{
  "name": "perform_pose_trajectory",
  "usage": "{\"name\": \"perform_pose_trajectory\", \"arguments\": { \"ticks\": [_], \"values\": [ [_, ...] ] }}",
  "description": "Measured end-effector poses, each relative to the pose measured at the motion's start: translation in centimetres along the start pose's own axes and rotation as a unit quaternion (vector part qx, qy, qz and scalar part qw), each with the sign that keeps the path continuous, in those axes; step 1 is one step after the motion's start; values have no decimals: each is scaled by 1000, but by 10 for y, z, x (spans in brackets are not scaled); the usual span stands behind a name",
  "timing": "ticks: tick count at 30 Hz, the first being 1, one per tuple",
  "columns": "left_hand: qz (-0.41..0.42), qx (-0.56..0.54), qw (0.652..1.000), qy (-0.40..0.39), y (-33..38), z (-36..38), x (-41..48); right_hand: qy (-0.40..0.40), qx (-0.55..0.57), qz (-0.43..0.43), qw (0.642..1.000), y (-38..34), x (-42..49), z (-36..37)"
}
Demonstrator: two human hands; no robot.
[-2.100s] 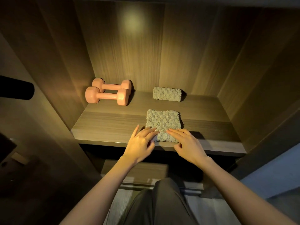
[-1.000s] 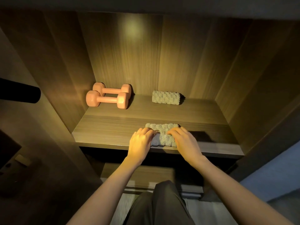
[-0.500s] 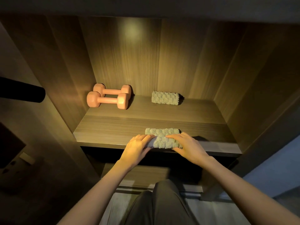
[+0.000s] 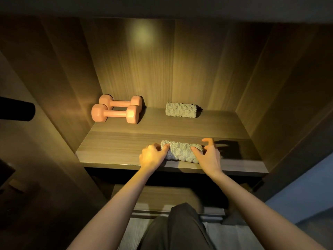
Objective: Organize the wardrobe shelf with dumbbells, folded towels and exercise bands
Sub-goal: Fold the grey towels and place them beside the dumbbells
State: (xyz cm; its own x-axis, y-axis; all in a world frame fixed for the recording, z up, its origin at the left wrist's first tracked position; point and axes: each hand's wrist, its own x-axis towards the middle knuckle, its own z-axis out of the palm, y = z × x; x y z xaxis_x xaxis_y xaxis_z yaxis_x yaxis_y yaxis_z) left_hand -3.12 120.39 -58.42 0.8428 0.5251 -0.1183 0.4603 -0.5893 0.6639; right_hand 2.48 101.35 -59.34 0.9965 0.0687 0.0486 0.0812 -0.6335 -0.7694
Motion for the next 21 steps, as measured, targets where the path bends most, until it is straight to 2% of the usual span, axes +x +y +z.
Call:
{"name": "perform_pose_trajectory", "arguments": {
  "ticks": [4, 6, 9, 11, 13, 15, 18, 21],
  "values": [
    [1, -11, 998, 67, 4, 5, -1, 55, -89, -110, 988, -8, -5, 4],
    [30, -2, 994, 102, 6, 5, -2, 61, -179, -218, 958, -9, -11, 4],
    [183, 29, 972, 144, 5, 6, -6, -10, -227, -341, 912, -4, -20, 2],
    [327, 112, 927, 145, 0, 6, -9, -35, -229, -346, 909, -1, -24, -5],
    [416, 156, 885, 137, -6, 7, -11, -51, -228, -338, 912, 0, -25, -12],
    [431, 155, 882, 107, -10, 7, -14, -69, -237, -334, 910, -2, -23, -16],
    [385, 120, 914, 50, -17, 6, -16, -86, -271, -312, 907, -9, -14, -17],
    [380, 143, 913, 28, -20, 6, -5, -92, -298, -303, 901, -16, -3, -15]
  ]
}}
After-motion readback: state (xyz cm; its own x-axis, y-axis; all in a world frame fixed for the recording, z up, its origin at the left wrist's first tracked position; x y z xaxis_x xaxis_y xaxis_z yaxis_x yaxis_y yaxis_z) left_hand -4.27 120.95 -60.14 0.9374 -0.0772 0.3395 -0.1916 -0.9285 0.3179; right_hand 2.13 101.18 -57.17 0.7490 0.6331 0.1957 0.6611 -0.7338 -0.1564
